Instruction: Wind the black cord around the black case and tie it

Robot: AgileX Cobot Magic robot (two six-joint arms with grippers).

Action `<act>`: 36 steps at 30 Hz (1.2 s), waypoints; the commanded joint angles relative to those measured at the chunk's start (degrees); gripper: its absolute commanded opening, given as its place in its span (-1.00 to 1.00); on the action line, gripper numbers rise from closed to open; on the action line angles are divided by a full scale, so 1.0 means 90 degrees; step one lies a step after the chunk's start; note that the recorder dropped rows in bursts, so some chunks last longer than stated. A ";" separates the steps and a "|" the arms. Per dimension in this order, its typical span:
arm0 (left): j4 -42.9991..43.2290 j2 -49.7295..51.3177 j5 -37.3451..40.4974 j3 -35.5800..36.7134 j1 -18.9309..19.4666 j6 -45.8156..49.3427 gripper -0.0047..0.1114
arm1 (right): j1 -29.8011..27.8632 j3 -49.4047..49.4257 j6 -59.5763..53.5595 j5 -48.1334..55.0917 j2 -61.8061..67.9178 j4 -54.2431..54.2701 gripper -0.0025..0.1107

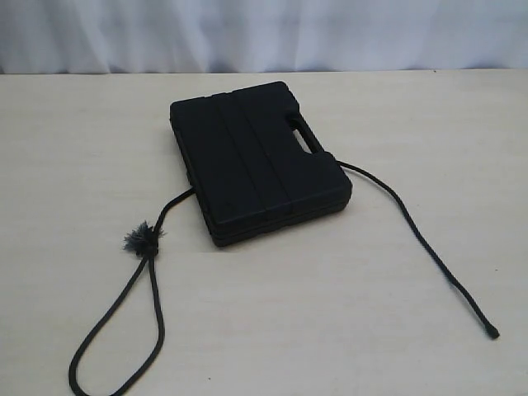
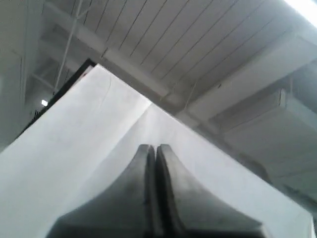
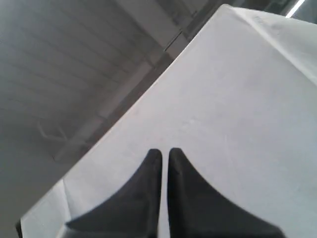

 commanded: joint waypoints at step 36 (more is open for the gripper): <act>-0.0853 0.8580 1.0374 -0.5592 -0.0738 0.5478 -0.19 | 0.1660 -0.9511 -0.6432 1.0206 1.1784 -0.0214 -0.12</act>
